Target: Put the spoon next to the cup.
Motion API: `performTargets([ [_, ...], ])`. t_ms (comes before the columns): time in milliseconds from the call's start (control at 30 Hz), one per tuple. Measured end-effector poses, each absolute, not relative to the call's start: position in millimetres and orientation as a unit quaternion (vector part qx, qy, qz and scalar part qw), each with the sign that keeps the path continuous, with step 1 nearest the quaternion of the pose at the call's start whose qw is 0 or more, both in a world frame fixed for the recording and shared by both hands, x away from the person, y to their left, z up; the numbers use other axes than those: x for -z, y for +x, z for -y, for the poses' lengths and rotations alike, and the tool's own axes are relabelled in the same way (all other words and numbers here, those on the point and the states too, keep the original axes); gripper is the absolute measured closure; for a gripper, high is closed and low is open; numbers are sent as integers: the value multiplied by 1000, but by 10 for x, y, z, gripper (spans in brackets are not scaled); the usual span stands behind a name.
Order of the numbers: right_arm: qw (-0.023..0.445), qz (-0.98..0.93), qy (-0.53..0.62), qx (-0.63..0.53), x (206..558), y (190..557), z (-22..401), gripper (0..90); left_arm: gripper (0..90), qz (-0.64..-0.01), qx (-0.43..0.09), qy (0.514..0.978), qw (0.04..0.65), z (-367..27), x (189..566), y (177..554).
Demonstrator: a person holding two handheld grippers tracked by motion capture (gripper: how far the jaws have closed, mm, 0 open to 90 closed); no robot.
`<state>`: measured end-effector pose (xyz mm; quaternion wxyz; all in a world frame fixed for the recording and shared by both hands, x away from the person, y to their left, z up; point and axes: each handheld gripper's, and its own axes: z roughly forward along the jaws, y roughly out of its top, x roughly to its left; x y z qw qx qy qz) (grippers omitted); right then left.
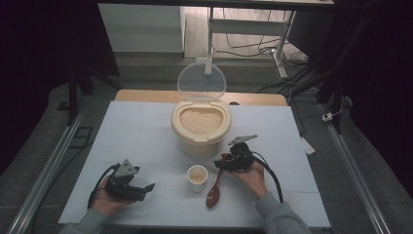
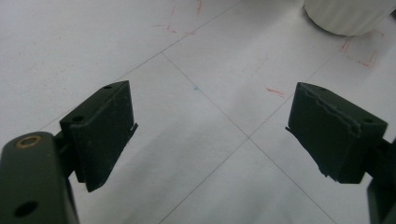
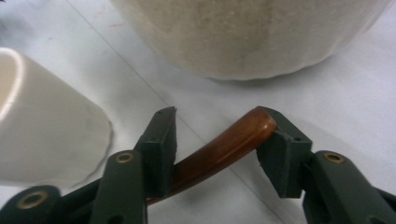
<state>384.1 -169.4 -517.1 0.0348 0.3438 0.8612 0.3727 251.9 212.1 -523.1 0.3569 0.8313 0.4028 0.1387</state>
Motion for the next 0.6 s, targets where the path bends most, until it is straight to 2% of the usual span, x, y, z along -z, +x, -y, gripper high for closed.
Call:
performTargets([
  [167, 44, -862, 345, -368, 5203, 3850, 1678, 458, 145, -402, -139, 832, 357, -2124, 5231, 2519],
  [333, 60, -857, 352, -373, 5204, 3854, 1679, 396, 145, -402, -139, 832, 357, -2125, 5231, 2518],
  [600, 84, -845, 350, -396, 5065, 3783, 1823, 428, 145, -404, -140, 829, 361, -2133, 5224, 2514],
])
